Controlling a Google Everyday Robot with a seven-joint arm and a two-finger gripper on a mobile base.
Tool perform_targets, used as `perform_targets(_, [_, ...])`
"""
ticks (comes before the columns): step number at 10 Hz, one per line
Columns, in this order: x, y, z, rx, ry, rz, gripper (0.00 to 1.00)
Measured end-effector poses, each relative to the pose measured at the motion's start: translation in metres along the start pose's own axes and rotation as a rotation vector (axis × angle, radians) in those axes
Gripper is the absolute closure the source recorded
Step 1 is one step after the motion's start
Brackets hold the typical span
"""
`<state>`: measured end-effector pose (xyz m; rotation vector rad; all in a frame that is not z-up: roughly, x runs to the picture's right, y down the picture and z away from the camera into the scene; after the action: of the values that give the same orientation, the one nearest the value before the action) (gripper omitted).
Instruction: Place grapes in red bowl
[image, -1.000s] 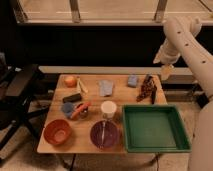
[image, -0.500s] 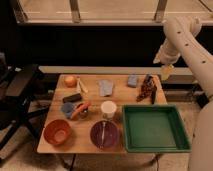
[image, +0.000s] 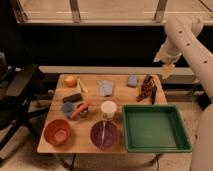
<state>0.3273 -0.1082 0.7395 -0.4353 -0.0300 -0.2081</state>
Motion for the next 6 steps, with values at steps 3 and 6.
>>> perform_targets(3, [0.021, 0.005, -0.002, 0.051, -0.016, -0.089, 0.3])
perform_targets(6, [0.007, 0.006, 0.007, 0.035, -0.076, -0.17, 0.3])
